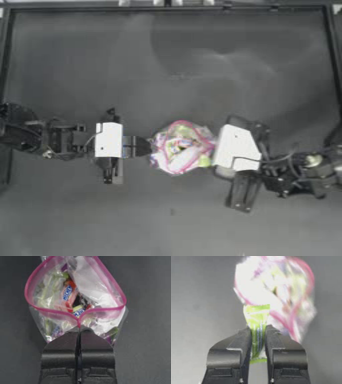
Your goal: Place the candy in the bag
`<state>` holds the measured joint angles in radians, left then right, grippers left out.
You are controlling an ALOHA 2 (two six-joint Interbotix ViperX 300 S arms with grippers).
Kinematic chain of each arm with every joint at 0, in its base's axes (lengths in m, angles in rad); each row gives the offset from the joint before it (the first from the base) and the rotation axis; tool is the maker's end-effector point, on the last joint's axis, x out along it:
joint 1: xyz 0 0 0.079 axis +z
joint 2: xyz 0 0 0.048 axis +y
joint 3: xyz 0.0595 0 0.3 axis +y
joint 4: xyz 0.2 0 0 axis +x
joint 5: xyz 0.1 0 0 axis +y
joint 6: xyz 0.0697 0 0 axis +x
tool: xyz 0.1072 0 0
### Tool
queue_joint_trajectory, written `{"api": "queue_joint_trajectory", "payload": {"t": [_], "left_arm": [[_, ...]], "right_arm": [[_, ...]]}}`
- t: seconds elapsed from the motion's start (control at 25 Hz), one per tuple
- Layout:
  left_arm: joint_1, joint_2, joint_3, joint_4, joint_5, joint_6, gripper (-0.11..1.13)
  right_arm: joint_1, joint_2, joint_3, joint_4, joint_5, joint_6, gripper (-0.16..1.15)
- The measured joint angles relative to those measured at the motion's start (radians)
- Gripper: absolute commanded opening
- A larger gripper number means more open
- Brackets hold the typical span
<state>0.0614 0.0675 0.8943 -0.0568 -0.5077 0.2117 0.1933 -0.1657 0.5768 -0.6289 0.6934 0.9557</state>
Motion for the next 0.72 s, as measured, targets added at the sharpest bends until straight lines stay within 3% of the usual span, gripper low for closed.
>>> {"api": "queue_joint_trajectory", "payload": {"t": [0.32, 0.72], "left_arm": [[0.0, 0.011, 0.0, 0.0, -0.008, 0.0, 0.06], [0.0, 0.011, 0.0, 0.0, -0.014, 0.0, 0.06]], "right_arm": [[-0.097, 0.114, -0.046, -0.041, -0.095, -0.032, 0.49], [-0.126, 0.183, -0.078, -0.066, -0.127, -0.037, 0.49]]}}
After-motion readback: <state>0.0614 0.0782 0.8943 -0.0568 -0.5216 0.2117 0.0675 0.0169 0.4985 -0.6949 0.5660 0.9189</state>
